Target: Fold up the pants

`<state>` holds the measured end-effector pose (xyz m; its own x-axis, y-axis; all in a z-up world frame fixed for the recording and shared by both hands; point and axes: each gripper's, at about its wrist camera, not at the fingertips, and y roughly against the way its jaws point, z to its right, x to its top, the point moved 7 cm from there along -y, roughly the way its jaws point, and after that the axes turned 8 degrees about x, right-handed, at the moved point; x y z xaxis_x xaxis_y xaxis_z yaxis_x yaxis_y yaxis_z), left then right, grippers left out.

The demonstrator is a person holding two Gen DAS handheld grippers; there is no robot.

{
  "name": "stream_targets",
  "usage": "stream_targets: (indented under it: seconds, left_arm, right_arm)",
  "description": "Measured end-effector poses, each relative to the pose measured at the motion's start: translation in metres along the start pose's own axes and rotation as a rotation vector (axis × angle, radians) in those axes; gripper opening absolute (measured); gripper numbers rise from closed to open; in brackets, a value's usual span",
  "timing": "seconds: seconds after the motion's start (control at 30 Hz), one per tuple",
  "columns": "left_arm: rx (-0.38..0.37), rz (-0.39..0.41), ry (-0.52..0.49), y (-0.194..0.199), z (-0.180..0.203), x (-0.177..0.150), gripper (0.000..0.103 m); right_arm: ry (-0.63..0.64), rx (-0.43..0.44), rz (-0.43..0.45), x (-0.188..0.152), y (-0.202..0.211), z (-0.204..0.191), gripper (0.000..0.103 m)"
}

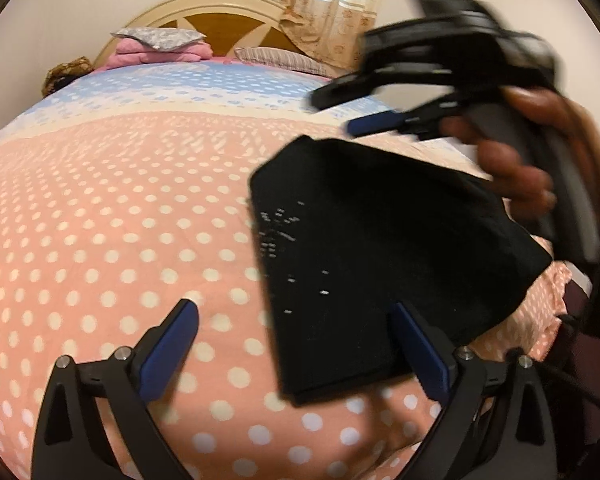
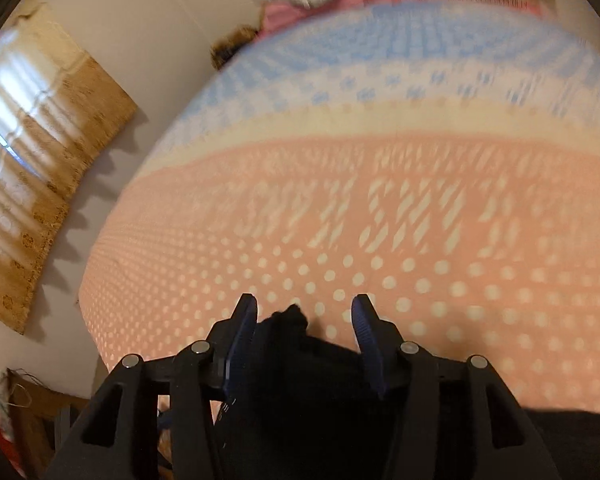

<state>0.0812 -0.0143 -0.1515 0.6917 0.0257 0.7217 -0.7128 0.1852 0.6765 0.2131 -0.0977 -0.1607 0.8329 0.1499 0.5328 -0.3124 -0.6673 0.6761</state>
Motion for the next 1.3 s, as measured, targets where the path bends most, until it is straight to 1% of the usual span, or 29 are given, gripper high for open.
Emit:
stream_targets:
  seconds: [0.1,0.13,0.23,0.3,0.33,0.4,0.47,0.5,0.57,0.67,0.73,0.77,0.87,0.9,0.93,0.97,1.13,1.17,1.3]
  left_arm:
    - [0.015,-0.009,0.017,0.000,-0.006,0.000,0.099]
    - [0.018,-0.011,0.021,0.000,-0.008,0.000,0.099]
    - [0.033,-0.013,0.018,-0.003,-0.011,0.003,0.099]
    - [0.042,-0.014,0.014,-0.003,-0.011,0.002,0.100]
    - [0.044,-0.016,0.012,-0.004,-0.011,0.002,0.100]
    - [0.051,-0.016,0.007,-0.004,-0.012,0.001,0.100]
    - [0.063,-0.019,-0.011,-0.005,-0.010,0.000,0.101]
    - [0.069,-0.020,-0.020,-0.006,-0.009,-0.002,0.101]
    - [0.077,-0.021,-0.031,-0.008,-0.008,0.000,0.101]
    - [0.080,-0.021,-0.029,-0.003,-0.009,-0.003,0.102]
    - [0.090,-0.018,-0.024,-0.002,-0.010,0.000,0.102]
    - [0.086,-0.012,-0.018,-0.001,-0.010,0.002,0.102]
    - [0.068,0.013,-0.032,0.004,-0.006,0.009,0.102]
    - [0.076,0.018,-0.044,0.003,-0.005,0.012,0.102]
    - [0.080,0.018,-0.049,0.001,-0.005,0.014,0.102]
    - [0.082,0.014,-0.048,-0.001,-0.004,0.016,0.102]
    - [0.080,-0.002,-0.047,-0.009,0.003,0.018,0.102]
    - [0.082,-0.002,-0.056,-0.010,0.005,0.019,0.102]
    - [0.083,-0.007,-0.084,-0.013,0.011,0.024,0.102]
  right_arm:
    - [0.043,0.006,0.083,-0.014,0.036,-0.012,0.051]
    - [0.055,0.023,0.103,-0.024,0.047,-0.017,0.051]
    - [0.099,0.050,0.106,-0.054,0.059,-0.028,0.052]
    - [0.133,0.021,0.091,-0.081,0.059,-0.028,0.052]
    - [0.136,0.009,0.085,-0.089,0.056,-0.027,0.052]
    - [0.110,0.009,0.070,-0.108,0.048,-0.017,0.052]
    - [0.050,-0.021,0.061,-0.119,0.040,0.002,0.052]
    - [0.015,-0.017,0.060,-0.122,0.035,0.012,0.052]
    - [-0.018,0.037,0.093,-0.121,0.035,0.019,0.052]
    - [-0.007,0.033,0.084,-0.120,0.039,0.014,0.052]
    - [0.012,0.029,0.105,-0.121,0.051,0.008,0.052]
    - [0.017,0.026,0.124,-0.120,0.058,0.008,0.052]
    - [0.038,-0.007,0.243,-0.122,0.099,0.016,0.052]
    - [0.042,-0.041,0.284,-0.125,0.115,0.023,0.055]
    - [0.036,-0.071,0.306,-0.127,0.125,0.030,0.059]
    - [0.014,-0.102,0.327,-0.131,0.137,0.042,0.059]
    - [-0.121,-0.161,0.354,-0.153,0.162,0.093,0.060]
    - [-0.144,-0.165,0.355,-0.156,0.163,0.101,0.060]
    - [-0.215,-0.102,0.352,-0.163,0.159,0.119,0.060]
